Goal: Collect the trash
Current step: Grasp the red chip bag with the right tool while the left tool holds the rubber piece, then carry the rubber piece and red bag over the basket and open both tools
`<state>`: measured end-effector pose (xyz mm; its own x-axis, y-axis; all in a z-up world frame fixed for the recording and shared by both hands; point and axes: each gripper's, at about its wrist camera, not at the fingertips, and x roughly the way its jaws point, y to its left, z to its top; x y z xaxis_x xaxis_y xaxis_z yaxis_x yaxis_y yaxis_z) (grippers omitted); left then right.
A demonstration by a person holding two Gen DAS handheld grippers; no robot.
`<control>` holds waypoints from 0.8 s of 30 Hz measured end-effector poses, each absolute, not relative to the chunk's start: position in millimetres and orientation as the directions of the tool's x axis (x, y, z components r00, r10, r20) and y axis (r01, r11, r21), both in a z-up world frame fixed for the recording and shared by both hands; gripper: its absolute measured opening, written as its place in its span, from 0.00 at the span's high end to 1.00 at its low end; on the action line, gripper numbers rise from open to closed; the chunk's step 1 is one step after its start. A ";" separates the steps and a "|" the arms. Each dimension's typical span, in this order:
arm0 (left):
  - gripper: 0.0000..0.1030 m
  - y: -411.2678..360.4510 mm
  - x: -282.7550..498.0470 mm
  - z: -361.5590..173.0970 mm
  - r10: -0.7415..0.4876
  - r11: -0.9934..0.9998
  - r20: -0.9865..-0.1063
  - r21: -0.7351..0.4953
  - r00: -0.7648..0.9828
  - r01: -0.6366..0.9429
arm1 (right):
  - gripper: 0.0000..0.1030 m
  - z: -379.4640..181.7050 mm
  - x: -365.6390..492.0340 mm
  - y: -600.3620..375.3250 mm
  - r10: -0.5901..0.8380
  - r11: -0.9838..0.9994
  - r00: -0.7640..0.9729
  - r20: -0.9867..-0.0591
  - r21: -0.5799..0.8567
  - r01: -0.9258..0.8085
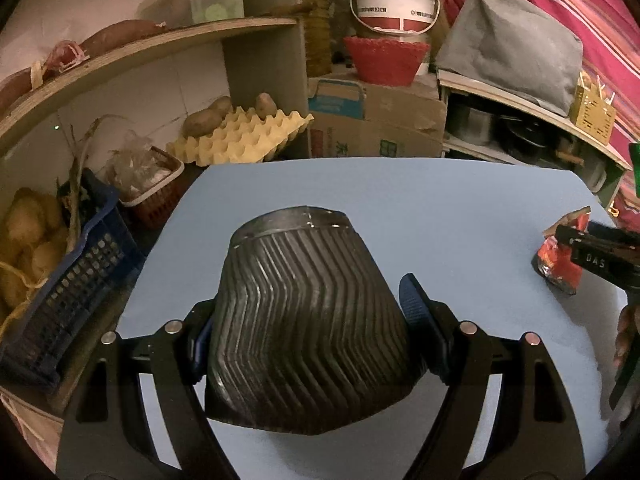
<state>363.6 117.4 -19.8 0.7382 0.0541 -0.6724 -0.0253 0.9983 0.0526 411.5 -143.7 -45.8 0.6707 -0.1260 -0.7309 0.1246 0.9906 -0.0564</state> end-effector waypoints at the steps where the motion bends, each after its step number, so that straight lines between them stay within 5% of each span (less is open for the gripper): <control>1: 0.24 117.7 363.7 -20.0 0.055 0.998 -0.672 0.053 0.739 -0.026 | 0.52 -46.2 411.1 -144.1 -0.112 0.992 0.672 -0.732 -0.042 0.119; 3: 0.24 118.6 363.3 -20.2 0.051 0.999 -0.674 0.046 0.737 -0.027 | 0.63 -45.2 409.6 -141.3 -0.110 0.993 0.677 -0.728 -0.056 0.102; 10: 0.24 115.0 358.5 -19.4 0.040 0.999 -0.671 0.046 0.740 -0.012 | 0.73 -33.8 396.3 -148.1 -0.068 0.997 0.700 -0.711 -0.027 0.069; 24: 0.24 73.0 320.0 -11.2 -0.035 0.996 -0.664 0.034 0.747 0.077 | 0.73 -16.2 315.3 -204.8 -0.067 0.997 0.713 -0.697 -0.022 0.072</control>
